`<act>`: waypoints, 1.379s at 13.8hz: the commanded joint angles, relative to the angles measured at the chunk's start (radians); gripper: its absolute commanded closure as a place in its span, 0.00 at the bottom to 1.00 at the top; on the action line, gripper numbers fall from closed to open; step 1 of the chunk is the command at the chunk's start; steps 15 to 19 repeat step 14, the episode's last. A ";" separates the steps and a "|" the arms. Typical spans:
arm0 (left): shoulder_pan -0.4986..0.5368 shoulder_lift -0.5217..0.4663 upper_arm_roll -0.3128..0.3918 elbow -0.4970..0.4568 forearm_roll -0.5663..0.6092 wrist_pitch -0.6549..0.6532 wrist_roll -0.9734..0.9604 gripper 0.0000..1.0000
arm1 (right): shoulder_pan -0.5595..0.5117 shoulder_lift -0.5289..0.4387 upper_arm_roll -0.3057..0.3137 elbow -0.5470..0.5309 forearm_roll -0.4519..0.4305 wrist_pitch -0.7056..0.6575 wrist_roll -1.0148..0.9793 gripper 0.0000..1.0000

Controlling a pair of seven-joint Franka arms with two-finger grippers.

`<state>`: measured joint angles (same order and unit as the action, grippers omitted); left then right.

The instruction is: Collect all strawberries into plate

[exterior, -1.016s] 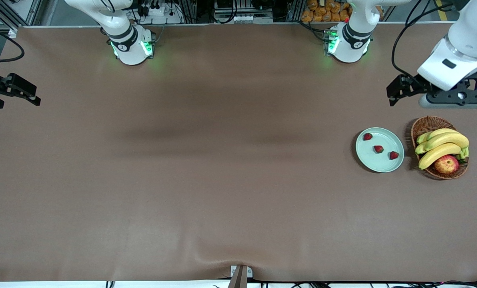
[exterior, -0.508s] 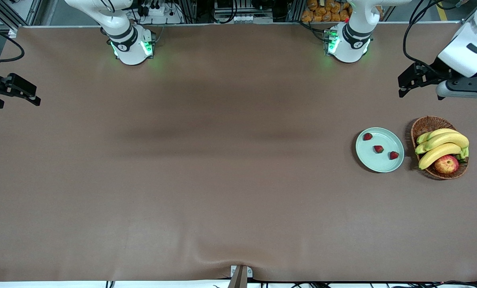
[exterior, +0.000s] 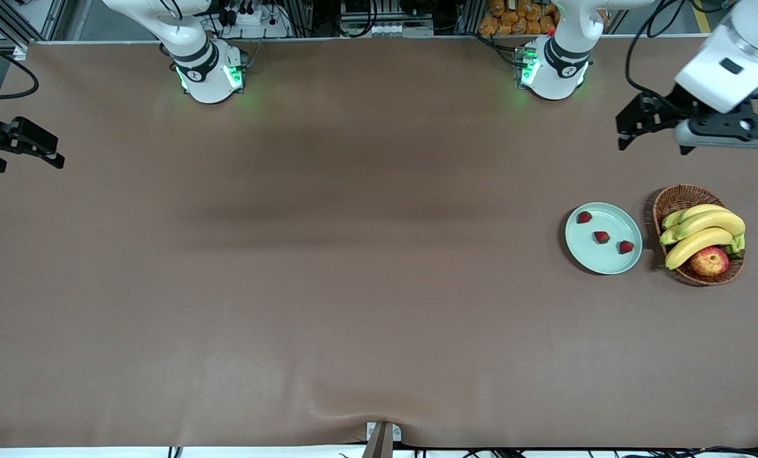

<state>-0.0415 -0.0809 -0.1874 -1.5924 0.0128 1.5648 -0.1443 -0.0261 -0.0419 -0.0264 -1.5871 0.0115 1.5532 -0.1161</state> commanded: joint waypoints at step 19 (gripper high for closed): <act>0.029 -0.022 0.014 0.006 -0.005 -0.035 -0.006 0.00 | 0.006 0.008 -0.001 0.013 -0.018 -0.007 0.015 0.00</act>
